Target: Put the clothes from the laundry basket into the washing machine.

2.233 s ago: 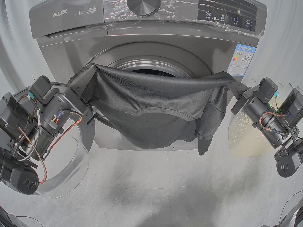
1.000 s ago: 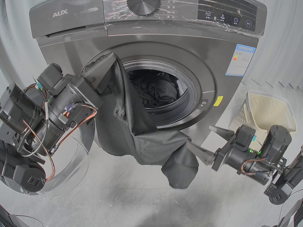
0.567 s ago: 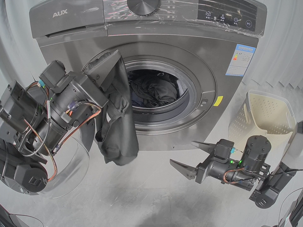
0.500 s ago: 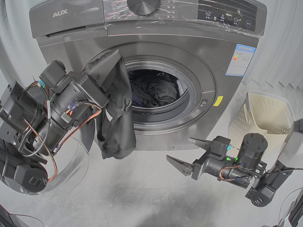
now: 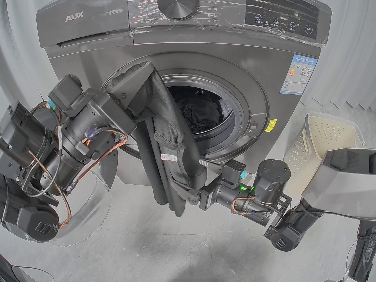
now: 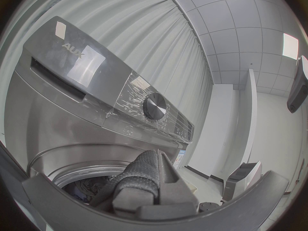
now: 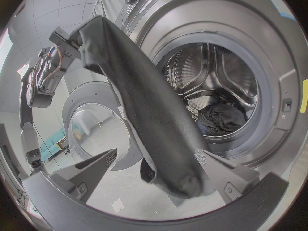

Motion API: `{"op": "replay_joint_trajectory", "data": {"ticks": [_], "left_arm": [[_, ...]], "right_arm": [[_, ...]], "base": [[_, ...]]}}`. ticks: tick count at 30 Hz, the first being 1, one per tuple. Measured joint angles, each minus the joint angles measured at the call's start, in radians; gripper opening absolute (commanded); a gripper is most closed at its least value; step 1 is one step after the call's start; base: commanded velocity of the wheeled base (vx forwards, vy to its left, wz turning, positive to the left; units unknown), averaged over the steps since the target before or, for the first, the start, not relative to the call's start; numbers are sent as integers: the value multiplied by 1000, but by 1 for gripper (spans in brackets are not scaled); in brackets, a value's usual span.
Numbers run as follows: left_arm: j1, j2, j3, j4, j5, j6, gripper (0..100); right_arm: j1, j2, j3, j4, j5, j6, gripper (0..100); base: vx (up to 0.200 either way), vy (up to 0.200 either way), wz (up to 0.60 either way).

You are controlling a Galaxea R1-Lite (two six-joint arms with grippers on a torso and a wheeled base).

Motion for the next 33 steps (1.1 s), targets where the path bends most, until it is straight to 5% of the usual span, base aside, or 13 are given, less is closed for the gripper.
{"op": "replay_joint_trajectory", "data": {"ticks": [19, 20, 26, 33], "left_arm": [[-30, -5, -7, 0, 4, 0, 0], [-31, -6, -8, -1, 4, 0, 0], [-28, -6, -20, -2, 13, 0, 0], [-13, -6, -30, 0, 17, -2, 0]], "right_arm": [[31, 237, -350, 40, -21, 0, 100], [33, 252, -373, 41, -30, 1, 0], [41, 315, -477, 45, -71, 14, 0], [-7, 294, -460, 40, -94, 29, 0]], "base": [[0, 0, 0], [0, 0, 0], [0, 0, 0], [0, 0, 0]]}}
